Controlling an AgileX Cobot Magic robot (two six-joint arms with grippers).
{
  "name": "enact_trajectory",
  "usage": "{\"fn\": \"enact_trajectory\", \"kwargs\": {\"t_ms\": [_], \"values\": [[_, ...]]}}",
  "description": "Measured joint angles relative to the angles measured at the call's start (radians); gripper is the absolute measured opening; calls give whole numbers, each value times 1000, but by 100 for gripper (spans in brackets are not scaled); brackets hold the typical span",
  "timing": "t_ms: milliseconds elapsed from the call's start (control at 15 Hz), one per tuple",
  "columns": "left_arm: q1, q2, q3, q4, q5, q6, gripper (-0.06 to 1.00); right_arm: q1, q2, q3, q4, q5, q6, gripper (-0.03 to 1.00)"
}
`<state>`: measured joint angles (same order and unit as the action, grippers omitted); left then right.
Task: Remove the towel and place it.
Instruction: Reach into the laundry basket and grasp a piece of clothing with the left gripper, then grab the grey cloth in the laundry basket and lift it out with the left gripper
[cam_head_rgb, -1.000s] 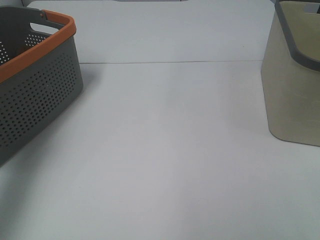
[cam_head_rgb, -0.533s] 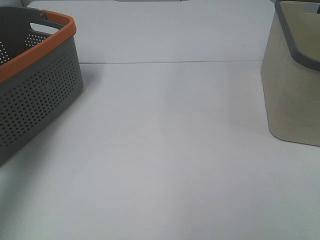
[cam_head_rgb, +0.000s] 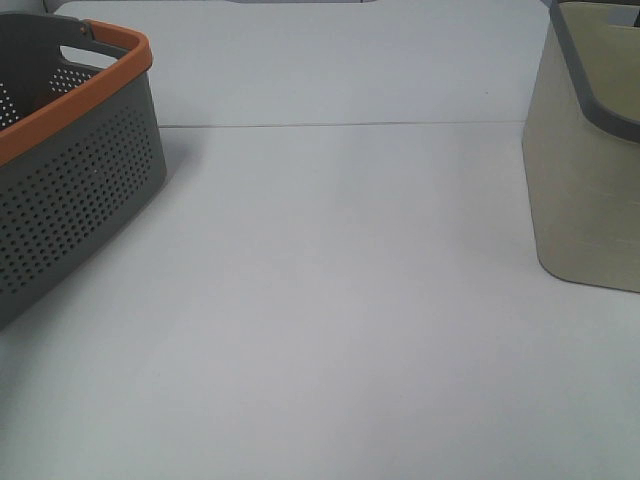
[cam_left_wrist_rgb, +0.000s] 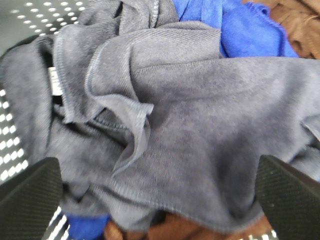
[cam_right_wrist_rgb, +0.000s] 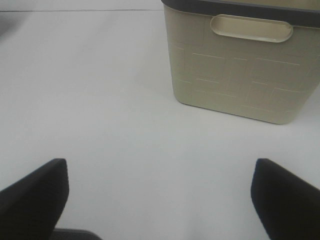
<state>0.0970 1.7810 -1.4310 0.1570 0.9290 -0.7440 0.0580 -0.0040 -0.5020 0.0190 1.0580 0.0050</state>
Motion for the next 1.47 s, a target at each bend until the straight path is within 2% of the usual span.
{"fn": "enact_trajectory", "kwargs": {"t_ms": [400, 533, 800, 867, 1200, 1467], "values": [[0, 145, -2, 5, -58, -7, 99, 0, 0, 0, 0, 0, 0, 96], [9, 165, -2, 10, -65, -7, 95, 0, 0, 0, 0, 0, 0, 96], [35, 169, -2, 11, -83, -7, 57, 0, 0, 0, 0, 0, 0, 96], [35, 169, -2, 14, -84, -7, 53, 0, 0, 0, 0, 0, 1, 96], [35, 169, -2, 88, -86, 33, 49, 0, 0, 0, 0, 0, 1, 96], [35, 169, -2, 97, -86, 66, 21, 0, 0, 0, 0, 0, 1, 96]]}}
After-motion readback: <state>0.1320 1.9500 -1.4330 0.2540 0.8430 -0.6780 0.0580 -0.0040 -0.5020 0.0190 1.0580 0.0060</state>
